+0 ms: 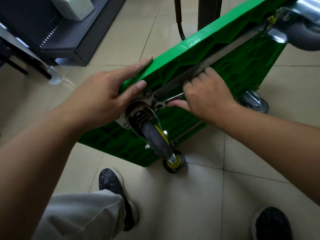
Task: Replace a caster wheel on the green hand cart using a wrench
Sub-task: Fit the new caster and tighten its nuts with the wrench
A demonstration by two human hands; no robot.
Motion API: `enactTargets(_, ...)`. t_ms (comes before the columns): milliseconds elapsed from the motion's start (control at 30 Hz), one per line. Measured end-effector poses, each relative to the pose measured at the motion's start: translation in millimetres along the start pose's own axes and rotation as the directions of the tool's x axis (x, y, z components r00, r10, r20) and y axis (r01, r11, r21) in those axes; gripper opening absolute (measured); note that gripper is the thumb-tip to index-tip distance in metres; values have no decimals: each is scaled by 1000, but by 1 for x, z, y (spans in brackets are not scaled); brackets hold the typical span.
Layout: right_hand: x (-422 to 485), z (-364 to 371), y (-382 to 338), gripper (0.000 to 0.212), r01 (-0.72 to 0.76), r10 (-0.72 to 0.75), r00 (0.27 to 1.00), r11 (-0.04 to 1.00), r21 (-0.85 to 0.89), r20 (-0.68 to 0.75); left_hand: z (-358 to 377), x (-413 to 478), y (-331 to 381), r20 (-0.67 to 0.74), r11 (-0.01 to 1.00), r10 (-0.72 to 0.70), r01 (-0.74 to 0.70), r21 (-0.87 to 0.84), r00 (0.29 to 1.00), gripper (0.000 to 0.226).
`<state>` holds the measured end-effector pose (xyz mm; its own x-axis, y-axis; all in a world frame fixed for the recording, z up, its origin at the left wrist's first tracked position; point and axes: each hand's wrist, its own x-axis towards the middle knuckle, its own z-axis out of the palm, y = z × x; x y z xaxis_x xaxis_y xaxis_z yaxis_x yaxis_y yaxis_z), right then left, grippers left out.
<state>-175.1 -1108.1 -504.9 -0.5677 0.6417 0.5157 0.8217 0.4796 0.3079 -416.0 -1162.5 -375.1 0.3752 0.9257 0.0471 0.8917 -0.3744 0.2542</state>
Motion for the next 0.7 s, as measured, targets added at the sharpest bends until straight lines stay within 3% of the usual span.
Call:
enactTargets(133, -11, 14, -28, 75, -135, 130, 990, 985, 109, 51, 1, 1, -3, -7, 1000, 31, -31, 2, 1000, 53)
enactTargets(333, -19, 14, -56, 81, -386, 290, 903, 871, 302, 318, 3, 1, -5, -29, 999, 43, -43, 5, 999, 53)
enactTargets(400, -22, 9, -73, 75, -562, 332, 804, 698, 445, 493, 4, 0, -4, -39, 999, 36, -36, 0, 999, 54)
enactTargets(467, -25, 10, -100, 61, -744, 345, 665, 381, 549, 663, 4, 0, -3, -39, 999, 35, -35, -1, 999, 55)
enactTargets(533, -25, 12, -121, 51, -824, 331, 557, 111, 555, 761, 5, 0, -3, -38, 999, 36, -36, 4, 999, 55)
enactTargets(600, -25, 14, -129, 49, -829, 315, 523, -27, 558, 792, 4, 0, -3, -40, 999, 39, -39, 3, 998, 55)
enactTargets(700, -25, 14, -127, 57, -786, 278, 575, -75, 614, 770, 4, -1, -1, -40, 999, 38, -38, 18, 998, 55)
